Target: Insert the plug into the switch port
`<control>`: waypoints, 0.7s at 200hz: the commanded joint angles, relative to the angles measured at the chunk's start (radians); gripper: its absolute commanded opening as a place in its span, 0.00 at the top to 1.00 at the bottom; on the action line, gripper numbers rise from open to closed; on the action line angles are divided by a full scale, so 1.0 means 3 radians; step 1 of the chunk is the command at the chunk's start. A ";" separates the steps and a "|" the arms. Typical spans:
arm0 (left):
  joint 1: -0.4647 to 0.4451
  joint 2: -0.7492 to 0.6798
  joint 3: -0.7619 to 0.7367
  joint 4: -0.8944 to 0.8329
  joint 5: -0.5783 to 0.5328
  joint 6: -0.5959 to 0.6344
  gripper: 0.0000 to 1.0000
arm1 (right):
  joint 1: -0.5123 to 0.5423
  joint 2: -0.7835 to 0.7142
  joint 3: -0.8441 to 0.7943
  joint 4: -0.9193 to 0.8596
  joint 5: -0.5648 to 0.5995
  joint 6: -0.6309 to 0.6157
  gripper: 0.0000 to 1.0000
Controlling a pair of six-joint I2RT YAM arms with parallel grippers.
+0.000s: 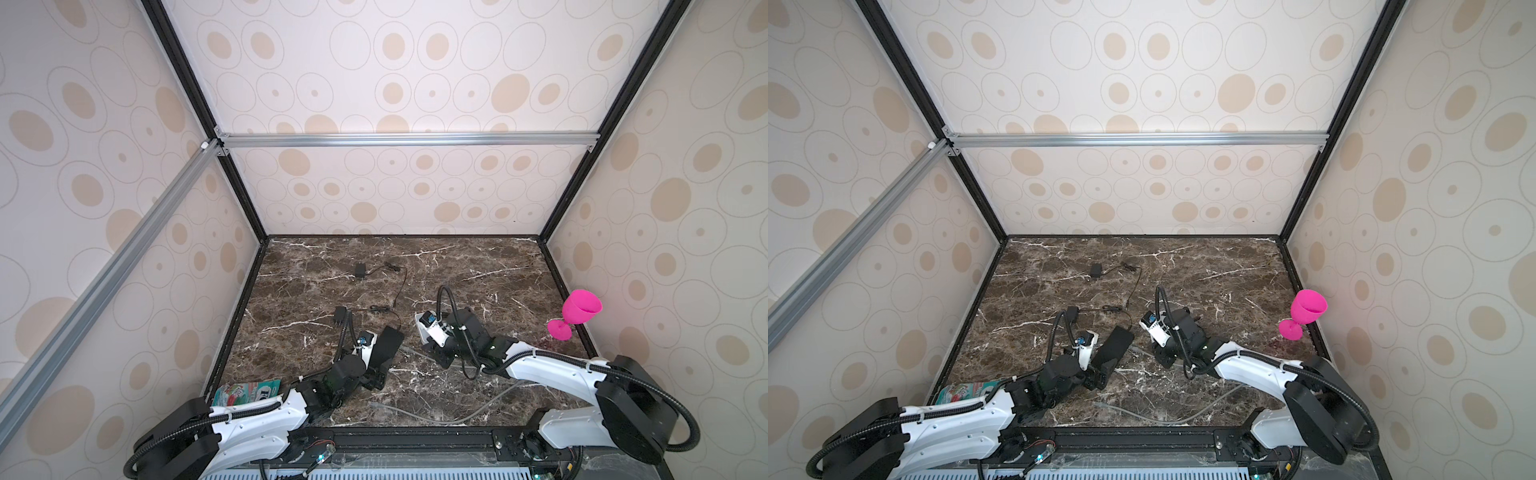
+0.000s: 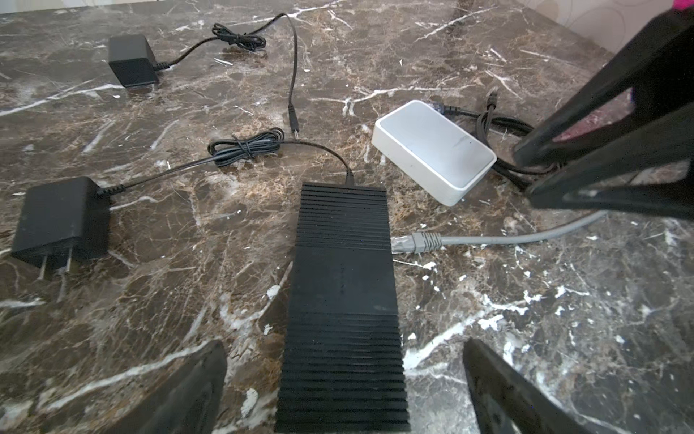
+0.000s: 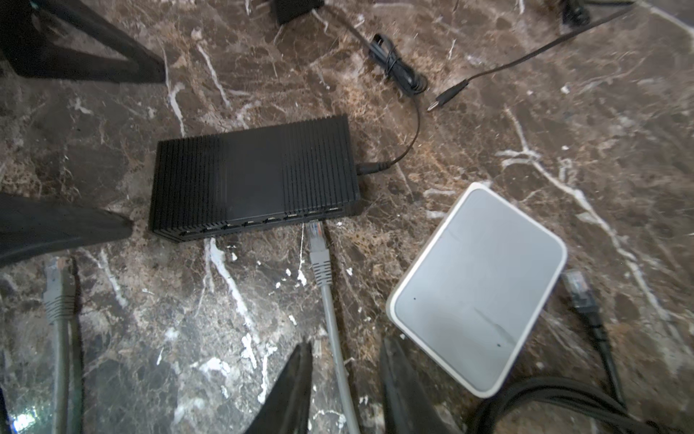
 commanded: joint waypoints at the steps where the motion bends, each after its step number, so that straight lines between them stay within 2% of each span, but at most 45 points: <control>1: 0.0023 0.0108 0.0206 -0.0186 0.0110 0.0260 0.02 | 0.0051 0.0343 0.0219 -0.0147 -0.0154 -0.0136 0.65; 59: 0.0382 0.0784 0.0440 0.0148 0.0612 0.0415 0.02 | 0.0097 0.0803 0.0499 -0.0282 0.0023 -0.0258 0.65; 82: 0.0520 0.1068 0.0525 0.0191 0.0743 0.0479 0.03 | 0.0107 0.0959 0.0611 -0.0326 -0.0029 -0.0290 0.67; 108: 0.0584 0.1298 0.0590 0.0237 0.0890 0.0545 0.04 | 0.0131 0.1071 0.0666 -0.0324 -0.0036 -0.0306 0.73; 140: 0.0600 0.1378 0.0579 0.0273 0.0942 0.0550 0.06 | 0.0137 0.1162 0.0710 -0.0319 -0.0029 -0.0298 0.86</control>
